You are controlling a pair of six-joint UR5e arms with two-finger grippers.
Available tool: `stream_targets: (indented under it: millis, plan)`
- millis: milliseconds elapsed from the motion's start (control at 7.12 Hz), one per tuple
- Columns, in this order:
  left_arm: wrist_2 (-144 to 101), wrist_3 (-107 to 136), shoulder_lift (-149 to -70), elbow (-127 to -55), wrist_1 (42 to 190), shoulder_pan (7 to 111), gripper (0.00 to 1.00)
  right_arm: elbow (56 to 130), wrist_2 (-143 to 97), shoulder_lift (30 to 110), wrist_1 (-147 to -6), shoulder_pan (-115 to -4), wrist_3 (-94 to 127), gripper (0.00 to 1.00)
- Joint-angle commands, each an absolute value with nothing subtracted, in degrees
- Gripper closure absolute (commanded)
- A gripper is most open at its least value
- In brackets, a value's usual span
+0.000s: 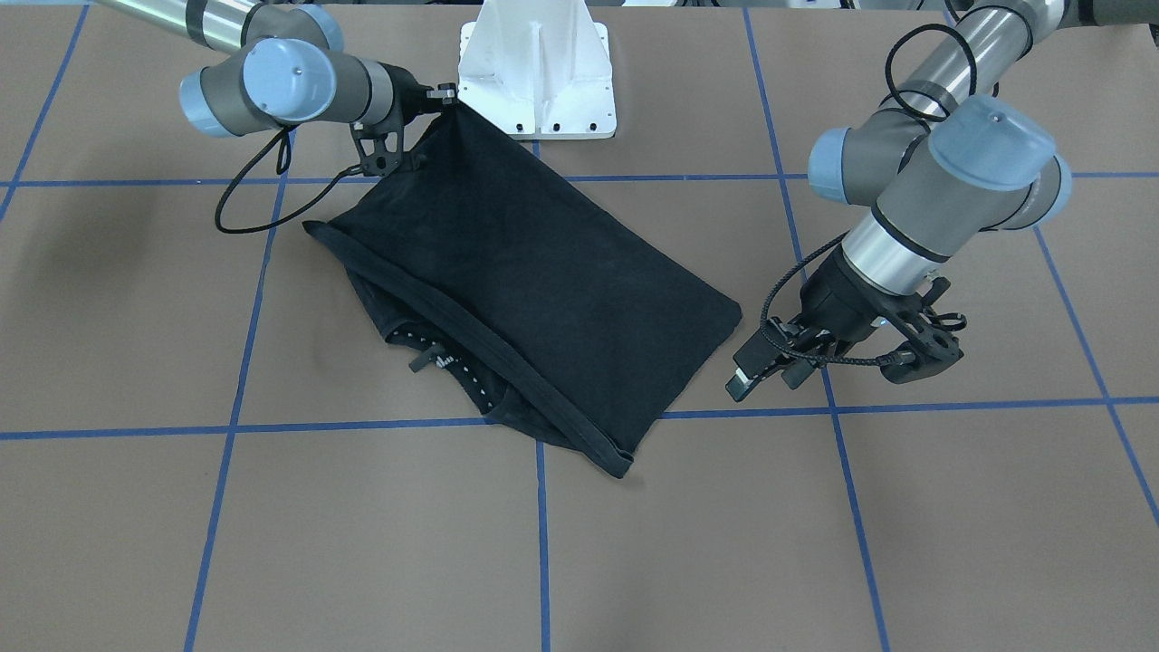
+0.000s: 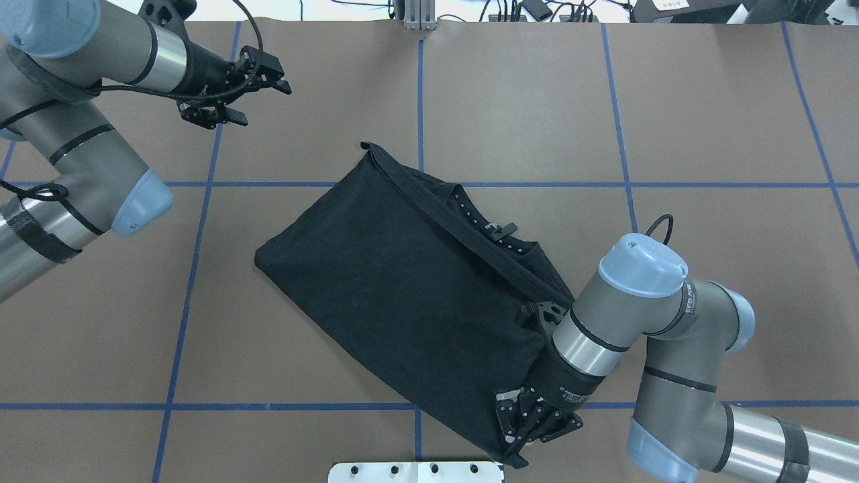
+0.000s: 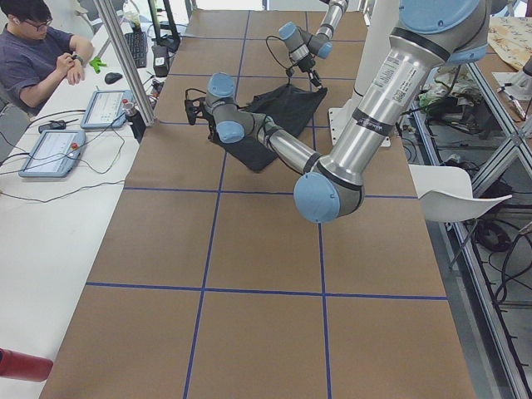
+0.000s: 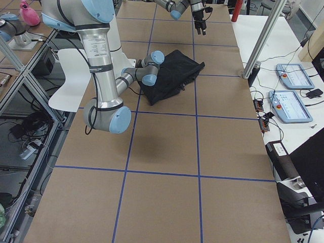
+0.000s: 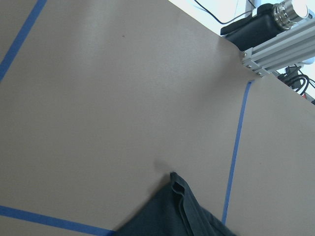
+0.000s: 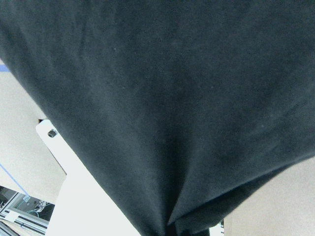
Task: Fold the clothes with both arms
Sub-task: 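Drag the held edge toward the robot, rotating the folded shirt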
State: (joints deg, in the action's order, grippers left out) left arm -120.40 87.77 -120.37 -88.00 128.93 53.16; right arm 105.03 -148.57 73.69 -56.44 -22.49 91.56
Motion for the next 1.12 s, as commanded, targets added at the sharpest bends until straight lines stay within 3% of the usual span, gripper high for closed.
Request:
stream_targets:
  millis: [0,281,983]
  plan:
    - [-120.4,87.7,-120.0,-88.1,128.9,52.8,0.0,105.5,-151.1,73.5,-56.3,-23.3,92.6,0.0]
    - [-120.4,87.7,-119.9,-89.2,128.9,51.3,0.0,105.3,-150.8,72.8,-56.3,-29.2,92.4,0.0]
    - [-115.6,88.0,-110.8,-91.9,128.9,40.7,0.0,105.0,-149.8,71.3,-56.2,-42.6,91.7,0.0]
